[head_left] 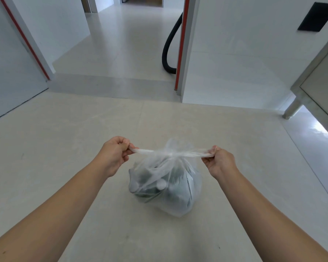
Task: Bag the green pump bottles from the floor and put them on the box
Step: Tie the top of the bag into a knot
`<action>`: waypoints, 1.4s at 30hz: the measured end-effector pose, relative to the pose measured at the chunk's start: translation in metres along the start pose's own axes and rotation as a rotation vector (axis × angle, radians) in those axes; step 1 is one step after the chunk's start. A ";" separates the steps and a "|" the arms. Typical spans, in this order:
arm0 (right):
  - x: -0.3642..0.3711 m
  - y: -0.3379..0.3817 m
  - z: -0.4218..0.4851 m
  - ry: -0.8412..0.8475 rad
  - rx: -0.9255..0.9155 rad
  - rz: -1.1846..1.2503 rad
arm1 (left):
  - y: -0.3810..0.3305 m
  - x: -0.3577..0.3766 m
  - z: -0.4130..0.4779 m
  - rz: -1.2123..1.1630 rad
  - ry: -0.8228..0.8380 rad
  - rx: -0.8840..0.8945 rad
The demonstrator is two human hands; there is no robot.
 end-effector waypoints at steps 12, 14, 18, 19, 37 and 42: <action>-0.009 0.012 0.006 -0.013 0.004 0.034 | 0.013 -0.033 0.011 -0.011 -0.090 -0.076; -0.010 0.014 0.007 -0.024 -0.008 0.020 | 0.013 -0.033 0.012 -0.010 -0.086 -0.071; -0.012 0.016 0.008 -0.027 -0.022 0.009 | 0.016 -0.037 0.014 -0.004 -0.102 -0.079; -0.013 0.016 0.008 -0.025 -0.027 0.004 | 0.016 -0.038 0.014 -0.003 -0.110 -0.082; -0.003 0.012 -0.007 0.070 -0.151 -0.140 | 0.024 -0.054 0.007 0.023 -0.224 -0.038; 0.001 0.010 -0.011 0.094 -0.159 -0.141 | 0.025 -0.055 0.002 0.047 -0.265 -0.006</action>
Point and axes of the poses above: each hand's wrist, its own z-axis towards the middle knuckle, its own x-axis out of the palm, y = z × x, the point moved 1 cm from there along z, towards the middle knuckle, and after that the axes turned 2 degrees about x, right-handed, at the moved point
